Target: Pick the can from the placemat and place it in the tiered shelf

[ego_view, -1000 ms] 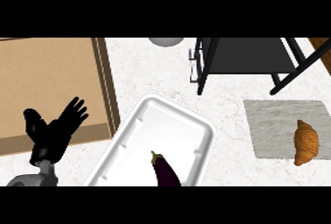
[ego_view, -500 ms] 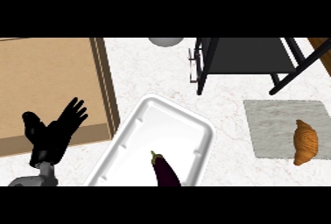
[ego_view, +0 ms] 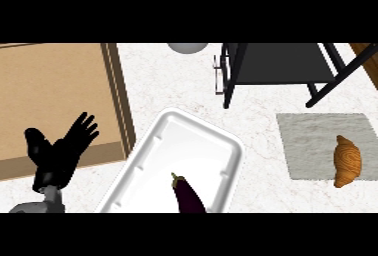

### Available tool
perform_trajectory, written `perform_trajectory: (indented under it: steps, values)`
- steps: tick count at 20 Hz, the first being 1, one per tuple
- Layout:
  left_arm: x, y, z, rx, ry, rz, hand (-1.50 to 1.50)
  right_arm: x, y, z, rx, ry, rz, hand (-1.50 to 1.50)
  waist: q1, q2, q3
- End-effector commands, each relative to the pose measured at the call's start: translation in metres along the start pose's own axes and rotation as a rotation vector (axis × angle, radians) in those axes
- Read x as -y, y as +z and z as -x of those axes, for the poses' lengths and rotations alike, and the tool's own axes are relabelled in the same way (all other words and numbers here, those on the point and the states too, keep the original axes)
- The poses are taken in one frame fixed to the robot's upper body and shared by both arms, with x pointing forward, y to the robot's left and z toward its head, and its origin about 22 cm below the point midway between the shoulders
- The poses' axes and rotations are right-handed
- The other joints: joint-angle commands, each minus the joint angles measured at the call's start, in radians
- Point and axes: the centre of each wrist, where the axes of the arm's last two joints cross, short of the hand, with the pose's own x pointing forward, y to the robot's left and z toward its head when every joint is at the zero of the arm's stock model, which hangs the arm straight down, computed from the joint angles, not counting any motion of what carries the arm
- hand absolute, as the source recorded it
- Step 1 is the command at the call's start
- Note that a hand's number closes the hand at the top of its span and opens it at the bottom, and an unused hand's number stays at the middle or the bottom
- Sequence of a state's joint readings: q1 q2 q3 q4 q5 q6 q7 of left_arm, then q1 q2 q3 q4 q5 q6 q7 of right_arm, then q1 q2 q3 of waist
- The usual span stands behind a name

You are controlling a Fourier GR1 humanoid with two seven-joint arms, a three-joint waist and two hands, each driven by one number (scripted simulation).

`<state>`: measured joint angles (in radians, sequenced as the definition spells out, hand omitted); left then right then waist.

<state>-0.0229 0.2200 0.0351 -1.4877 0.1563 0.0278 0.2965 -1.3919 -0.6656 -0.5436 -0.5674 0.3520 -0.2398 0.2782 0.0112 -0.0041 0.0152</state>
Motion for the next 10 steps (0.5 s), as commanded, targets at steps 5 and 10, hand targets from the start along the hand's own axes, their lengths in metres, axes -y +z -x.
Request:
perform_trajectory:
  steps: [5,10]
  values:
    - [-0.013,-0.007,0.010,-0.099,0.021,-0.014,0.00,0.094,-0.016,0.034,-0.086,-0.081,0.038,-1.50,-0.018,0.006,-0.015]
    - [0.007,0.005,0.039,-0.085,0.015,0.011,0.00,0.140,-0.019,0.030,-0.026,-0.073,0.037,-1.50,0.003,0.012,-0.015]
